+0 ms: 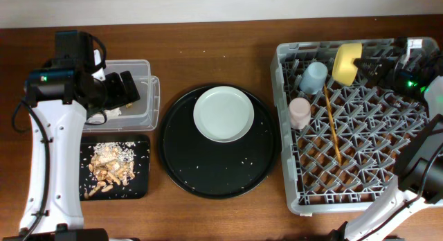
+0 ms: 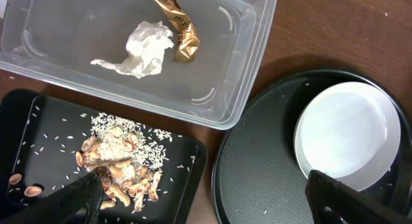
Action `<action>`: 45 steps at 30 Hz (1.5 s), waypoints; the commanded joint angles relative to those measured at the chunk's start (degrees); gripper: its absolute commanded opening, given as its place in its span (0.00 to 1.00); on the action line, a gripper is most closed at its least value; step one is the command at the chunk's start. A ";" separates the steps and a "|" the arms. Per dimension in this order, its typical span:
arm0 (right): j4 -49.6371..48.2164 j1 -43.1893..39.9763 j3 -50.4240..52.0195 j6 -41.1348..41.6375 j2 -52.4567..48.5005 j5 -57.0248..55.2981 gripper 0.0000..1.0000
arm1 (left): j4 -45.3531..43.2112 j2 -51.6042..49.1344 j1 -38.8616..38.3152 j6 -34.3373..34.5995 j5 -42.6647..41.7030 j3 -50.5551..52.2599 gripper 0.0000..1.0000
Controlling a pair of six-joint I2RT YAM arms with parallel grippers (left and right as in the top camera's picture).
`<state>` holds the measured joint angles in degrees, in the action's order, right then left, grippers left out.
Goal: Sort waste into correct bins and load items into the dishwasher rack
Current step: 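Lift the yellow bowl and lower it into the rack, then release the bowl and move the right gripper to the white plate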
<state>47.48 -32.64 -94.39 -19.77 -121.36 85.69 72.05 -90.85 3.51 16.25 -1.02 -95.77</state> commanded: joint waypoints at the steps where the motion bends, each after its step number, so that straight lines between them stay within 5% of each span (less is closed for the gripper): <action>1: 1.90 -0.26 -0.33 -0.79 0.11 -7.19 0.04 | 0.07 0.46 -0.07 -0.02 0.42 0.04 1.00; 27: 24.52 -11.26 0.02 0.52 0.52 -25.14 0.04 | 0.07 0.46 -0.07 -0.02 0.39 0.04 1.00; 34: 24.22 -10.60 -1.49 5.14 9.53 -31.17 0.04 | 0.07 0.46 -0.07 -0.02 0.42 0.04 1.00; 38: 21.94 -4.57 -1.55 9.97 19.93 -41.31 0.04 | 0.07 0.46 -0.07 -0.02 0.39 0.04 1.00; 45: 21.29 24.33 -1.53 22.18 32.17 -74.36 0.08 | 0.07 0.46 -0.07 -0.02 0.42 0.04 1.00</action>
<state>68.40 -19.38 -95.37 -5.17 -92.16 31.11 72.10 -90.85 3.51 16.25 -1.06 -95.77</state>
